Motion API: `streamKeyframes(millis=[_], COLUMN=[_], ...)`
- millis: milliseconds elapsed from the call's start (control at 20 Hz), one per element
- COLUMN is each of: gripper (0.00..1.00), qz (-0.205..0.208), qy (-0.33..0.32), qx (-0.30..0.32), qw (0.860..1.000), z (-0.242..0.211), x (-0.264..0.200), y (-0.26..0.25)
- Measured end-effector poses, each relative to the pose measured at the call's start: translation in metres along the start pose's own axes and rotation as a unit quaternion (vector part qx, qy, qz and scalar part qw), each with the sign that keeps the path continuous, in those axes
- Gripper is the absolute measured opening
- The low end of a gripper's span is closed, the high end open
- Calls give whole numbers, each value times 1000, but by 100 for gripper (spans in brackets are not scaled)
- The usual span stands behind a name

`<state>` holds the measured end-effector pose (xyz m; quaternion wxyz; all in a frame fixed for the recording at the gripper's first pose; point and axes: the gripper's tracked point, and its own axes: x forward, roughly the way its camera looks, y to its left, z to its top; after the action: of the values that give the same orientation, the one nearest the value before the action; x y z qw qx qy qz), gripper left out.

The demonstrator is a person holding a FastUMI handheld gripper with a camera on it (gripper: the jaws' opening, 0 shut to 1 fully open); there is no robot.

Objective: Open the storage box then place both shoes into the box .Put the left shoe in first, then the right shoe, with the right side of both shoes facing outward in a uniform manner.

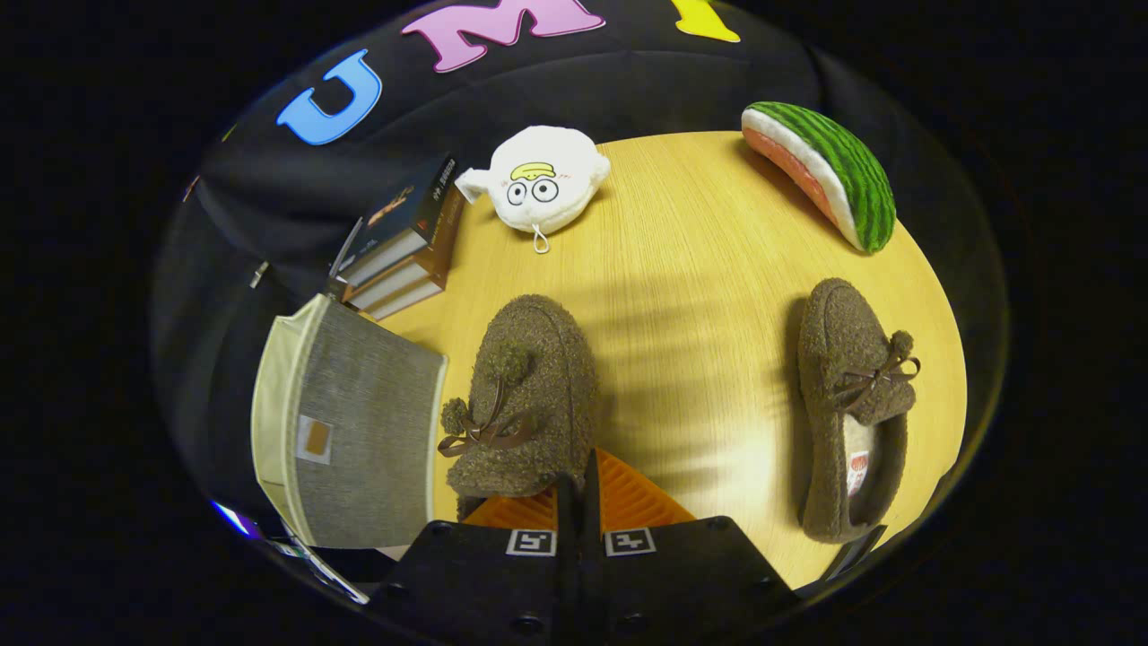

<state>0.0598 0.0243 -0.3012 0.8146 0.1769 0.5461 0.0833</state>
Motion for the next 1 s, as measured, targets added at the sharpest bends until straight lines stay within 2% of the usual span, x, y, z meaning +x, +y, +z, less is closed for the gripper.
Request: streamKeyframes(millis=[100,350,550,750,1000], gripper=[5,5,5,5,5], qz=[20,58,105,114,114], qy=[1,-46,-63,-79,-57], qx=[9,16,55,86,78], qw=[1000,997,991,987,989], z=[4,36,56,73,63], x=[-24,-83,-110,-110,-92], y=[21,73,128,166,216])
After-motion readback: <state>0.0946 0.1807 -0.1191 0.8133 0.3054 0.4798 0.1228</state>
